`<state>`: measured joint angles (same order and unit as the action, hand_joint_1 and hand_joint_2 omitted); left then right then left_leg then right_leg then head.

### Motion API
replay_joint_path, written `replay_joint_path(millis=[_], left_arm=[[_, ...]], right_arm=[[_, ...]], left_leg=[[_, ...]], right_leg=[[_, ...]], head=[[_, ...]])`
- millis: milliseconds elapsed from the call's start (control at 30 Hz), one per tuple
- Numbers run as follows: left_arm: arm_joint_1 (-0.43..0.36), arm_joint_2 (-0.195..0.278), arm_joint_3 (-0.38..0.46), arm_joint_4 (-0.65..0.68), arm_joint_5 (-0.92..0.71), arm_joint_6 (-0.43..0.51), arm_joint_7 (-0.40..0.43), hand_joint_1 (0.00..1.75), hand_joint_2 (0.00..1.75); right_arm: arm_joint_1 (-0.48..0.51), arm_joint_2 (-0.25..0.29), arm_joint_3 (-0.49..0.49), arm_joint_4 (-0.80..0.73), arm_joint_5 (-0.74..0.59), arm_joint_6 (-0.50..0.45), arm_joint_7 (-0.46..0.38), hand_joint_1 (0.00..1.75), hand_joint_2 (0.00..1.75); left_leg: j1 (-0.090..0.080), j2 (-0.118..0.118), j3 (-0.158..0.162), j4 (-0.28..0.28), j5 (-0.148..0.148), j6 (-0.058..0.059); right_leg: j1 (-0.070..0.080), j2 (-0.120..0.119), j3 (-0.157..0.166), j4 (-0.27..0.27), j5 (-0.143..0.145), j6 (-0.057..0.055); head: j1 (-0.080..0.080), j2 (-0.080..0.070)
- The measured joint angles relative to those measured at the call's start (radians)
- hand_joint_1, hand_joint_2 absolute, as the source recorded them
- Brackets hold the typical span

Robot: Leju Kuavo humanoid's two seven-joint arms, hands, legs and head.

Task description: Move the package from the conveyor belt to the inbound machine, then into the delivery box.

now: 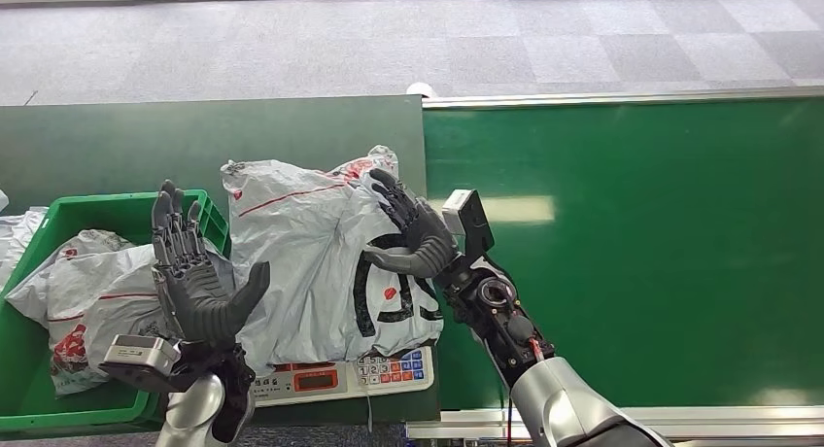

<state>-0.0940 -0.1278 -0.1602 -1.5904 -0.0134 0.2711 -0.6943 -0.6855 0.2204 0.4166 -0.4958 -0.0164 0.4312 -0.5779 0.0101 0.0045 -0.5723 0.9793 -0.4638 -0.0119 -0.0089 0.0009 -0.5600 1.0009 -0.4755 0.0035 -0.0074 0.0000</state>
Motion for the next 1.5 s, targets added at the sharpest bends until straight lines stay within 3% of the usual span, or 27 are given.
replay_joint_path(millis=[400,600,933,1233,1500], left_arm=[[-0.022,0.004,-0.002,0.046,-0.012,-0.051,0.000,0.00,1.75],[-0.027,0.008,-0.006,0.119,-0.074,-0.180,0.006,0.00,1.75],[-0.062,0.008,-0.004,0.285,-0.268,-0.239,0.159,0.00,1.75],[-0.097,0.009,0.000,0.377,-0.460,-0.227,0.308,0.00,1.75],[-0.128,0.008,-0.003,0.437,-0.610,-0.284,0.397,0.00,1.75]], right_arm=[[0.094,-0.026,-0.025,-0.074,-0.023,-0.050,-0.040,0.00,1.75],[0.230,-0.049,-0.099,-0.274,0.027,-0.200,-0.074,0.00,1.75],[0.392,-0.049,-0.241,-0.585,-0.048,-0.171,-0.026,0.00,1.75],[0.449,-0.036,-0.287,-0.676,-0.053,-0.178,-0.005,0.00,1.75],[0.453,-0.029,-0.302,-0.683,-0.033,-0.163,0.000,0.00,1.75]], left_leg=[[0.000,0.000,0.000,0.000,0.000,0.000],[0.000,-0.001,-0.001,0.000,0.000,0.000],[0.000,0.000,-0.001,0.000,0.000,0.000],[0.000,0.000,-0.001,0.000,0.000,0.000],[0.000,-0.002,0.002,0.000,0.000,0.000]], right_leg=[[0.000,0.000,0.000,0.000,0.000,0.000],[0.000,0.000,0.000,0.000,0.000,0.000],[0.000,0.000,-0.001,0.000,0.000,0.000],[0.000,0.000,0.000,0.000,0.000,0.000],[0.000,-0.001,0.003,0.000,-0.001,0.000]], head=[[0.000,0.000],[0.000,0.000],[0.000,0.000],[0.000,0.000],[0.000,0.000]])
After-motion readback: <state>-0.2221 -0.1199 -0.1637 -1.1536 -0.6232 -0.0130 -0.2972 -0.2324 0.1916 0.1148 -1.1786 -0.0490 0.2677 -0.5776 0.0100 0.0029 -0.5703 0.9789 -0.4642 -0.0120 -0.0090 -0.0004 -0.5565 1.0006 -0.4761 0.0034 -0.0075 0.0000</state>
